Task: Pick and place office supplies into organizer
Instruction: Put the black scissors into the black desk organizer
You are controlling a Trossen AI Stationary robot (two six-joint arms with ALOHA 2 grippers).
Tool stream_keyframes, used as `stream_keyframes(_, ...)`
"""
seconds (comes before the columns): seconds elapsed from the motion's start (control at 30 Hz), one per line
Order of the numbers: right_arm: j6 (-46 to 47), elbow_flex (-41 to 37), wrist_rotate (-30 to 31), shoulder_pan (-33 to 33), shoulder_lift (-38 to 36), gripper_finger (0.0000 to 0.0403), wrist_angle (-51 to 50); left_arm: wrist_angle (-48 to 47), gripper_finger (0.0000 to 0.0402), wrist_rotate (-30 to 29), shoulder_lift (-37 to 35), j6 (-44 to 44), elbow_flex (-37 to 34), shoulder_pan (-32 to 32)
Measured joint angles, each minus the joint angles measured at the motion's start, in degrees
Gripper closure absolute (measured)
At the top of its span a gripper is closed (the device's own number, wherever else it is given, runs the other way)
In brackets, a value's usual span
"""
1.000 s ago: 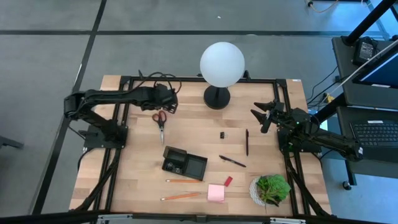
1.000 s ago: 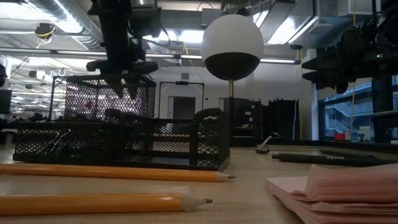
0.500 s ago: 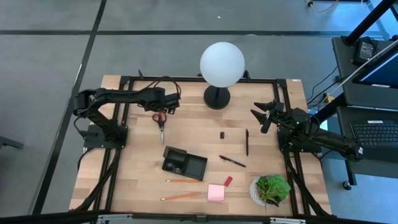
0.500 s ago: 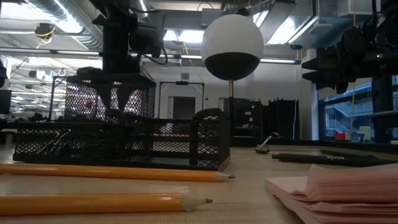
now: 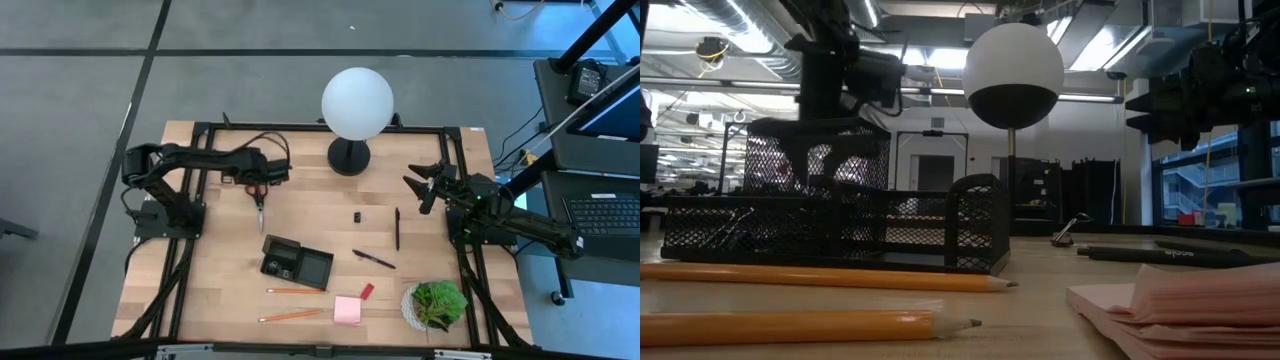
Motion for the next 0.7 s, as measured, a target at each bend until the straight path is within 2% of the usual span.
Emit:
stream_keyframes(0.23, -0.07, 0.00, 0.00, 0.00, 0.00, 0.0167, 0.00, 5.64, 0.0270, 1.34, 0.00, -9.50, -7.17, -1.93)
stream_keyframes(0.47, -0.15, -0.01, 0.00, 0.00, 0.00, 0.0167, 0.02, 13.80, 0.0283, -0.02, 0.00, -10.09, -8.26, -2.78)
stream_keyframes(0.7, -0.26, -0.01, 0.00, 0.00, 0.00, 0.0167, 0.02, 15.06, 0.0292, -1.98, 0.00, -11.07, -8.26, -4.34)
